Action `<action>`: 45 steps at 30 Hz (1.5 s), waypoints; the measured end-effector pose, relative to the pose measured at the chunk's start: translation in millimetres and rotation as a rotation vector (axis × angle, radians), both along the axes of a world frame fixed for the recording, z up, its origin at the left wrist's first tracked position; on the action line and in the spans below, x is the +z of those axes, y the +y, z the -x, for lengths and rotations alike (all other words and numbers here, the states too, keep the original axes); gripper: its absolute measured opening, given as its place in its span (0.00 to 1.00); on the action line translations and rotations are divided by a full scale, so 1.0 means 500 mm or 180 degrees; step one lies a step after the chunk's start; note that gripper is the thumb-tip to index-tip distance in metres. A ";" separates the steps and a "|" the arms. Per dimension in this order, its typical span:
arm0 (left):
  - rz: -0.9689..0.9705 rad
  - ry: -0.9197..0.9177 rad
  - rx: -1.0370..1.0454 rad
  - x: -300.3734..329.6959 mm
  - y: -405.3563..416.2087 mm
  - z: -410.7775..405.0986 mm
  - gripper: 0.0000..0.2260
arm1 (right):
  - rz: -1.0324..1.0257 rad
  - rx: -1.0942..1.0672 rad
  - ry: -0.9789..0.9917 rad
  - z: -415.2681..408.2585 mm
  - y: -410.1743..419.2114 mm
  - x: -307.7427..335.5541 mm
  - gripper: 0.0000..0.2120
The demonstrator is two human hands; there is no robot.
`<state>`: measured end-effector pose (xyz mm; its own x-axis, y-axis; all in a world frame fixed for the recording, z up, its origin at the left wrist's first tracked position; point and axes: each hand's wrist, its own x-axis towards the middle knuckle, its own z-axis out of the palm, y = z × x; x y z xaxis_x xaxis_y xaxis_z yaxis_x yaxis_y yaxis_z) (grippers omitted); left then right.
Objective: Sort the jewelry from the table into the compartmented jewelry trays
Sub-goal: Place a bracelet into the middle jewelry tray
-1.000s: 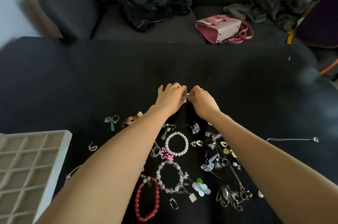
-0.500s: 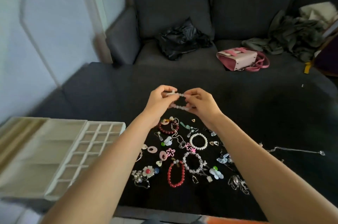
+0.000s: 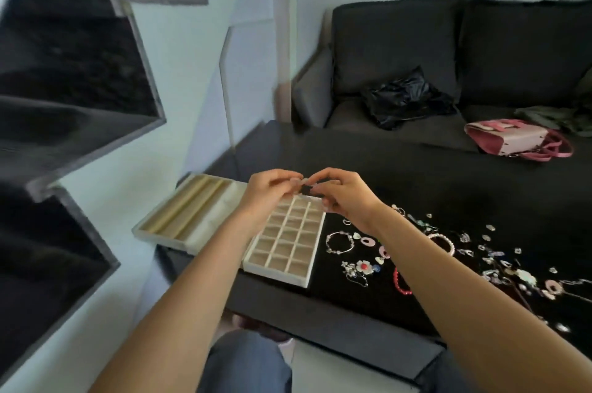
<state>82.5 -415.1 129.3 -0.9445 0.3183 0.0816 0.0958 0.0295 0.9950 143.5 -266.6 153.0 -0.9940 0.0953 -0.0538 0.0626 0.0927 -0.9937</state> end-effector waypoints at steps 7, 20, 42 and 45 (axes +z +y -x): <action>0.0664 0.0413 0.0411 -0.060 -0.147 0.040 0.09 | -0.0376 -0.0009 -0.0072 0.061 -0.135 -0.062 0.09; 0.1743 0.0365 0.0904 -0.230 -0.249 0.119 0.11 | -0.1539 -0.0010 -0.0093 0.179 -0.257 -0.240 0.07; 0.3936 0.1648 0.0460 -0.229 -0.274 0.094 0.23 | -0.3870 0.1055 0.0746 0.214 -0.235 -0.273 0.14; 0.3864 0.1615 0.0417 -0.223 -0.270 0.092 0.19 | -0.3810 0.0941 0.0726 0.214 -0.230 -0.265 0.14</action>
<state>36.4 -550.2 18.0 -0.9230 0.3487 0.1627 0.3756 0.9082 0.1846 36.4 -381.6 20.4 -0.9609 -0.2623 0.0883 -0.2765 0.9246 -0.2619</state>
